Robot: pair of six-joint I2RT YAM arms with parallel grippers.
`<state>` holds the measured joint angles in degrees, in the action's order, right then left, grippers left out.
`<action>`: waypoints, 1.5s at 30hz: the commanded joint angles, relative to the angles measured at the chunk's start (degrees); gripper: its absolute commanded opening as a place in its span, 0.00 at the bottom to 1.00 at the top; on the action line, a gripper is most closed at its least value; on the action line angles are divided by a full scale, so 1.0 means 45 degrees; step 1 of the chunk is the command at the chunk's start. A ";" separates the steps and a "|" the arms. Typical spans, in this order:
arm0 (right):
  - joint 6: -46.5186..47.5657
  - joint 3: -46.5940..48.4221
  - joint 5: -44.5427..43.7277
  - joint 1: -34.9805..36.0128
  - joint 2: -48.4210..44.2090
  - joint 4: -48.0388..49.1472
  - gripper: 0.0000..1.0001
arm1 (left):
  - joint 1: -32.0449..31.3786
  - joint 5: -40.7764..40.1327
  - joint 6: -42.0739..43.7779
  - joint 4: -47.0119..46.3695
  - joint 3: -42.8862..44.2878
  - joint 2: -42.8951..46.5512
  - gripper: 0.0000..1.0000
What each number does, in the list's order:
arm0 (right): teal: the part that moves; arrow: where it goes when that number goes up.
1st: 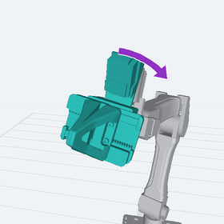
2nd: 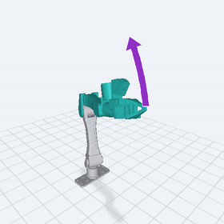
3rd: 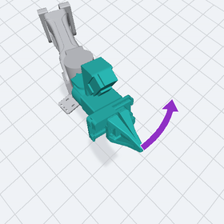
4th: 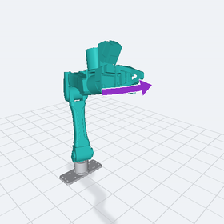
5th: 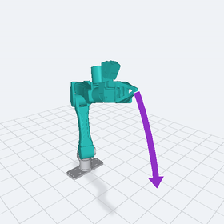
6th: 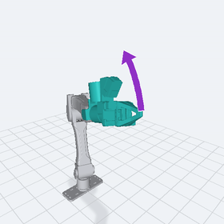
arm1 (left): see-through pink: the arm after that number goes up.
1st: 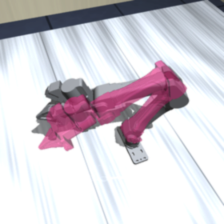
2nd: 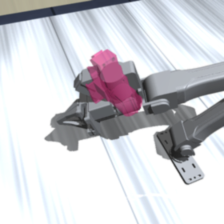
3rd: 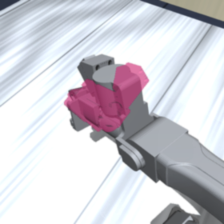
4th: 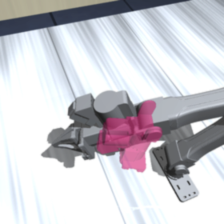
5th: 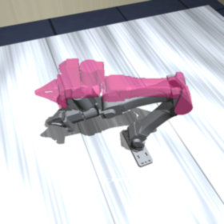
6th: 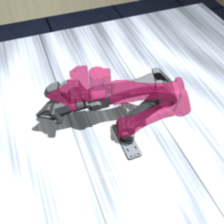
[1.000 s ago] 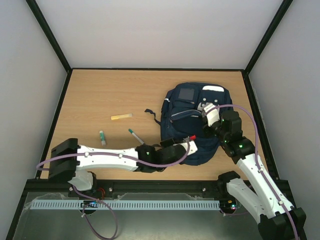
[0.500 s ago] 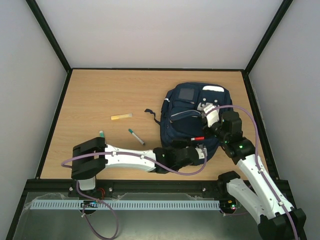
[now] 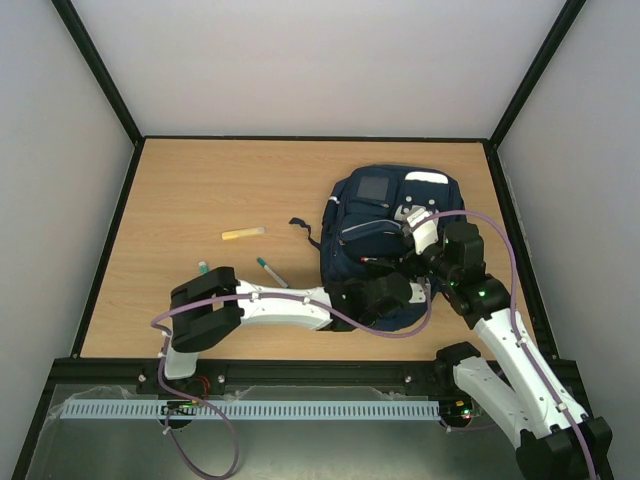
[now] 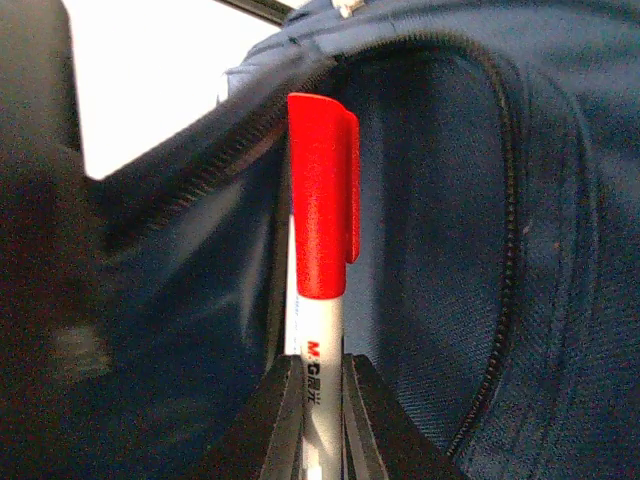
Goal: Pack the student bag
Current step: Place the stationery in the student bag, then pick up the stationery from the center of the board.
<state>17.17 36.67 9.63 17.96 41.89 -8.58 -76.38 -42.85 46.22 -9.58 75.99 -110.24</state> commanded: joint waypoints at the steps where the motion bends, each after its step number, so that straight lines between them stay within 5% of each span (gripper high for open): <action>1: -0.0202 0.0030 0.0653 0.0030 -0.0383 0.1082 0.01 | 0.0606 -0.0265 0.0357 -0.0143 0.0420 -0.0231 0.12; 9: -0.0144 0.0011 0.0577 0.0032 -0.0383 0.1103 0.01 | 0.0716 -0.0459 -0.0606 0.0398 0.0136 0.0268 0.44; 19: -0.0104 0.0016 0.0517 0.0028 -0.0364 0.1125 0.01 | -0.0607 -0.0721 -0.4474 0.3021 -0.1061 0.2457 0.49; 28: -0.0027 0.0058 0.0807 0.0025 -0.0118 0.1008 0.01 | -0.0721 -0.0636 -1.1591 0.5208 -0.2910 0.5944 0.55; 32: 0.0032 0.0021 0.0885 0.0020 -0.0042 0.0983 0.01 | 0.0594 -0.0651 -1.5256 0.6756 -0.3333 0.7196 0.65; 35: -0.0001 0.0064 0.0860 0.0033 0.0039 0.0959 0.01 | 0.3246 0.1469 -1.8333 0.8820 -0.3476 0.7465 0.64; 39: 0.0012 0.0074 0.0801 0.0028 0.0115 0.0930 0.01 | 0.6032 0.4031 -1.9795 0.9098 -0.4562 0.7660 0.62; 45: -0.0007 0.0065 0.0501 0.0031 0.0162 0.0966 0.01 | 0.8375 0.5986 -2.0406 0.9151 -0.5165 0.7192 0.55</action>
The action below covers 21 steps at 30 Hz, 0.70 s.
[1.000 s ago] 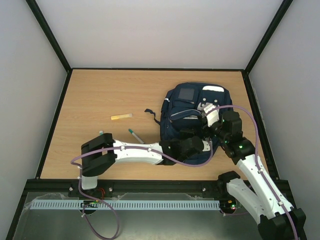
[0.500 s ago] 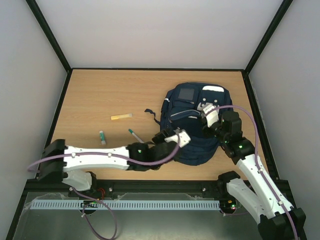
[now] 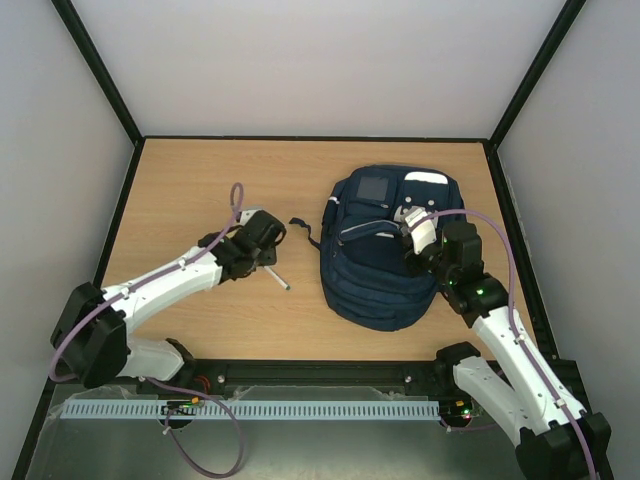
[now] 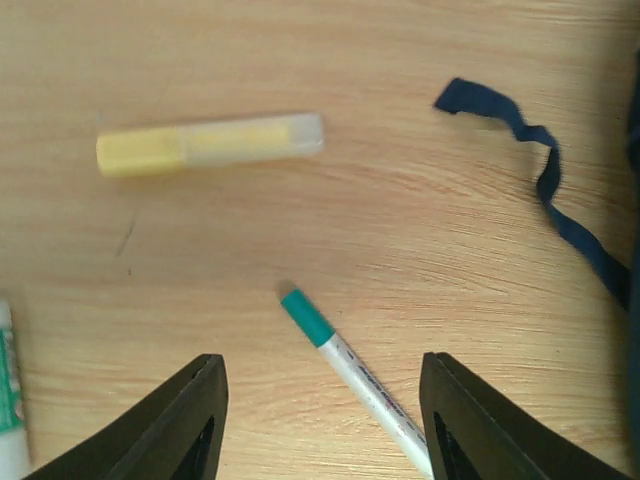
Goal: Pack the student bag
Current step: Pick up the stationery from the center of the board.
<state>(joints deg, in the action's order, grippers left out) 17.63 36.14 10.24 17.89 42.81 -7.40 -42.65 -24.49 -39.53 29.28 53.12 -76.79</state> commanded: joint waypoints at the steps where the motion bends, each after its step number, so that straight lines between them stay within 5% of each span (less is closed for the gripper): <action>1: -0.0109 0.0190 0.0388 0.0057 -0.0040 0.0692 0.01 | 0.1187 0.2227 -0.1401 0.0546 -0.0086 -0.0374 0.54; 21: 0.0018 0.0215 0.0723 0.0038 0.0045 0.0541 0.01 | 0.1226 0.4331 -0.3060 0.0305 0.1020 -0.4682 0.47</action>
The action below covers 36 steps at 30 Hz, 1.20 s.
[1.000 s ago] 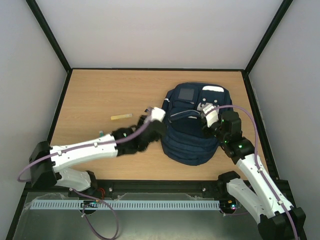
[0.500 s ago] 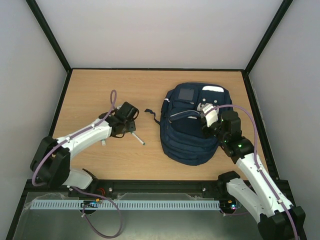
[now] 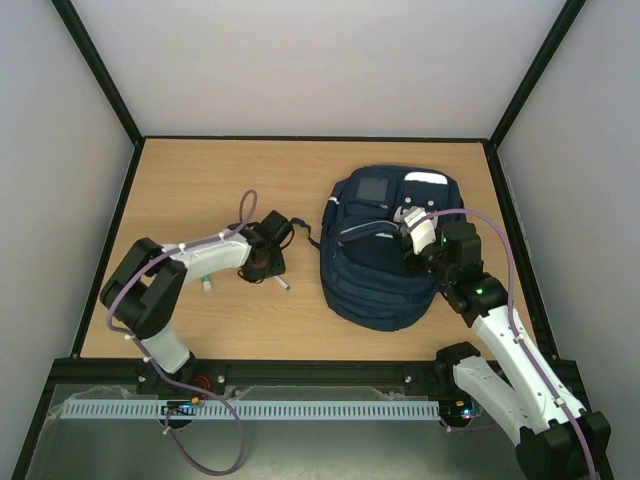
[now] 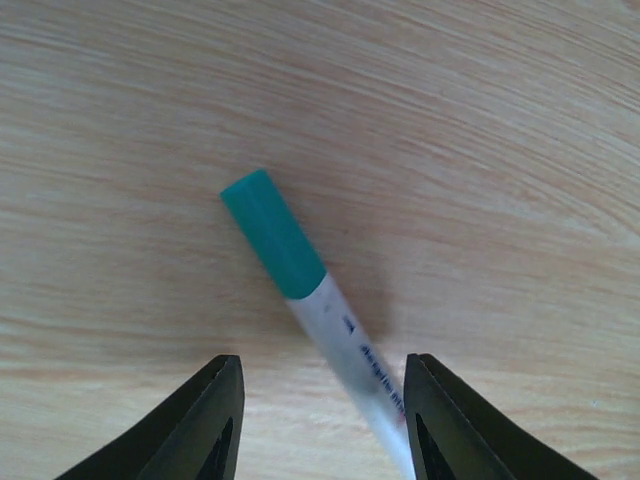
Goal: Pack the student bag
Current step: Pick up the stationery from the center of the board.
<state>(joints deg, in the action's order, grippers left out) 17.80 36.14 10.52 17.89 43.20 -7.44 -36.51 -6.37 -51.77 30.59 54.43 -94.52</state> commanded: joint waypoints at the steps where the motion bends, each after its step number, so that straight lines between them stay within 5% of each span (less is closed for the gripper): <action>1: -0.0012 0.0216 0.0643 0.0048 -0.0049 0.0542 0.01 | -0.0161 0.0271 -0.0308 0.0067 0.0886 -0.0977 0.46; 10: 0.0002 0.0208 0.0602 0.0043 -0.0113 0.0563 0.01 | -0.0810 0.0879 0.1020 0.0627 0.1968 -0.2648 0.18; 17: -0.0024 0.0230 0.0630 0.0045 -0.0110 0.0536 0.01 | -0.1610 0.0325 0.2502 0.2332 0.2458 -0.3083 0.07; 29: -0.0060 0.0268 0.0931 0.0041 0.0046 0.0460 0.01 | -0.2853 0.0990 0.5492 0.2301 0.1081 0.0333 0.03; 36: -0.0143 0.0290 0.1007 0.0055 0.0194 0.0449 0.01 | -0.5274 -0.1269 0.6912 0.1760 0.1956 0.1549 0.02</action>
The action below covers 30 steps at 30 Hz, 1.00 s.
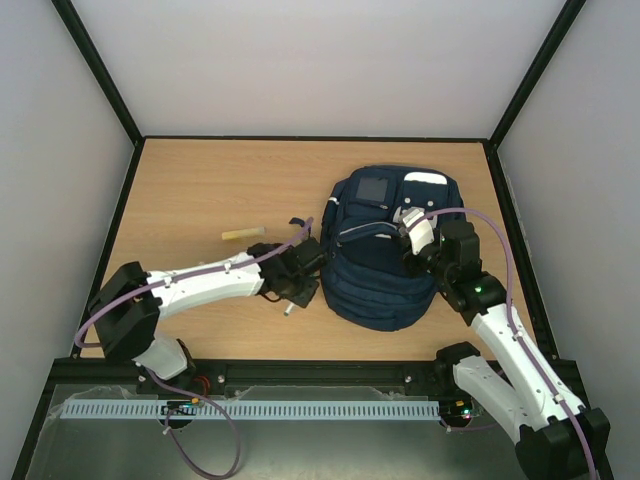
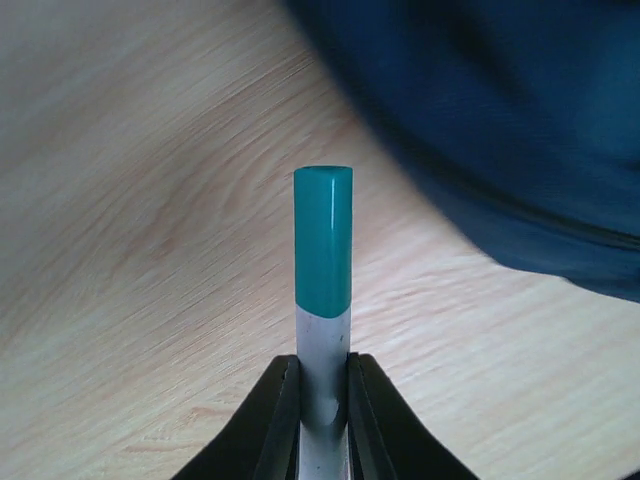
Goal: Pack the student bag
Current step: Pick up the stationery from the center of the board, then place the stationery in the student bag.
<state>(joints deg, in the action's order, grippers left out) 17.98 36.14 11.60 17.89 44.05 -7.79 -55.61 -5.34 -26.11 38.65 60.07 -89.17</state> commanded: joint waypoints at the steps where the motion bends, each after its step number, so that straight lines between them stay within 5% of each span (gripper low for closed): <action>1: -0.0186 0.0304 0.0805 0.0034 0.0029 0.0529 0.01 | -0.1392 -0.1995 0.1458 -0.0023 0.0948 0.0344 0.02; 12: -0.0244 0.0250 0.0697 0.0043 -0.0024 0.0597 0.01 | -0.5839 -0.7268 0.6865 -0.2223 0.2999 -0.0419 0.02; 24: -0.0284 0.0240 0.0891 0.0035 -0.0167 0.0524 0.01 | -0.6030 -0.8984 1.6025 -0.7635 0.2448 -0.2324 0.02; 30: -0.0284 0.0230 0.0967 0.0038 -0.0167 0.0538 0.01 | -0.5348 -0.8733 1.7227 -0.8860 0.2577 -0.3141 0.02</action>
<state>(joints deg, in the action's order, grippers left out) 17.74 36.14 12.08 17.89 44.36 -7.81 -81.95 -43.53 43.00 5.52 71.66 -101.51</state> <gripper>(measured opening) 0.054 0.131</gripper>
